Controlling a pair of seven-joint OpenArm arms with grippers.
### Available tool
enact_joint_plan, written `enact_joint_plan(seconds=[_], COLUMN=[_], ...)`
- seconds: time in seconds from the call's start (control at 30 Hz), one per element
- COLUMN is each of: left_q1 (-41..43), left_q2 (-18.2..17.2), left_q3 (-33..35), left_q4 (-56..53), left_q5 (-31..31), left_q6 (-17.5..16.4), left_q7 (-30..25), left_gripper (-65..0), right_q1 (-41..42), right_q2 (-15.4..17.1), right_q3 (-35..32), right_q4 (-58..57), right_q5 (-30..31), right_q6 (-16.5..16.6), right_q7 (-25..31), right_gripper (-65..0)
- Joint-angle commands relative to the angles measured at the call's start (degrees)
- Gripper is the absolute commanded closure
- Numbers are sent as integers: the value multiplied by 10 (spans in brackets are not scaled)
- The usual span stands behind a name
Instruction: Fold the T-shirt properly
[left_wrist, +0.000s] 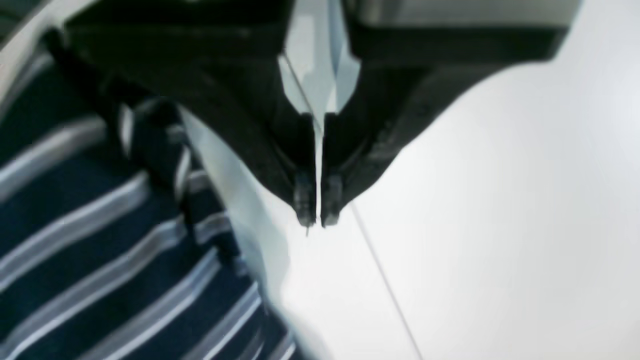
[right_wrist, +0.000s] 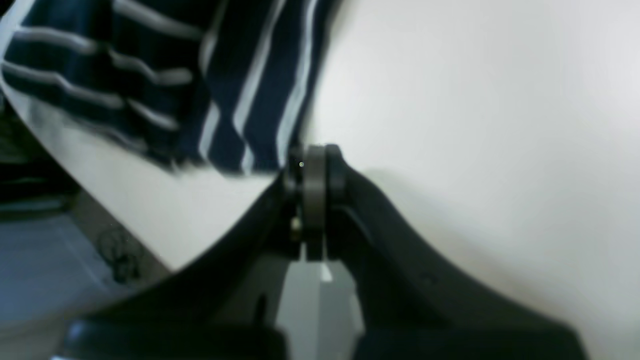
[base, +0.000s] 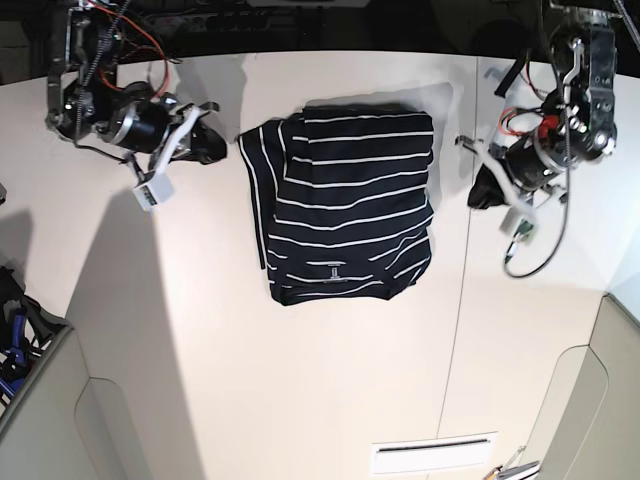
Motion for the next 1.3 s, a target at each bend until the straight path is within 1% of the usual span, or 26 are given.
enact_joint_plan(seconds=[0.0, 0.07, 0.17, 0.3, 0.37, 0.43, 0.5, 0.53, 0.63, 0.7, 0.77, 0.8, 0.87, 0.93, 0.97, 1.0, 1.03, 1.07, 1.13, 1.2, 1.27], left_q1=[24, 75, 148, 250, 297, 338, 372, 386, 422, 436, 438, 436, 424, 399, 383, 364, 343, 320, 277, 239, 206], left_q2=[-7, -7, -4, 11, 30, 54, 71, 74, 71, 68, 55, 45, 24, 9, 7, 7, 7, 7, 9, 15, 24], left_q3=[-14, -35, -59, -68, -68, -68, -67, -65, -41, -12, 24, 46, 91, 134, 151, 167, 183, 199, 230, 259, 285], left_q4=[22, 43, 69, 90, 89, 89, 84, 79, 43, -3, -70, -107, -182, -261, -297, -330, -362, -391, -439, -474, -501], left_q5=[-6, -7, -6, -3, 17, 52, 76, 83, 116, 144, 148, 148, 148, 148, 148, 148, 148, 148, 148, 148, 148], left_q6=[-3, -2, -2, -3, -2, -2, -2, -2, -2, -2, 10, 22, 59, 106, 128, 147, 154, 155, 154, 154, 154], left_q7=[-7, -7, -5, 1, -1, -4, -18, -26, -60, -92, -127, -155, -237, -327, -356, -369, -370, -368, -346, -320, -302], left_gripper=[-28, -28, -28, -28, -28, -28, -28, -28, -28, -28, -28, -29, -29, -29, -29, -29, -29, -29, -29, -29, -29], right_q1=[-16, -47, -90, -142, -171, -203, -226, -236, -265, -285, -299, -303, -307, -307, -304, -299, -292, -281, -257, -231, -206], right_q2=[17, 41, 76, 118, 136, 153, 166, 169, 170, 170, 169, 169, 169, 169, 169, 169, 169, 169, 166, 163, 163], right_q3=[3, 3, 3, 2, 2, 1, -3, -6, -18, -32, -50, -61, -89, -122, -138, -154, -172, -189, -218, -237, -249], right_q4=[18, 33, 46, 52, 52, 50, 49, 47, 39, 26, 3, -12, -50, -94, -115, -135, -157, -180, -226, -273, -320], right_q5=[15, 23, 52, 113, 130, 136, 137, 137, 135, 130, 122, 116, 96, 56, 24, -9, -40, -66, -109, -134, -143], right_q6=[6, 6, 6, 6, 6, 6, 6, 6, 6, 6, 6, 6, 4, 4, 4, 4, 4, 4, -1, -5, -5], right_q7=[4, 2, -8, -58, -75, -75, -75, -75, -75, -75, -66, -55, -19, 38, 68, 92, 110, 118, 120, 120, 120], right_gripper=[0, 0, 0, 0, 0, 0, 0, 0, 0, 0, 0, 0, 0, 0, 0, 0, 0, 0, 0, 0, 0])
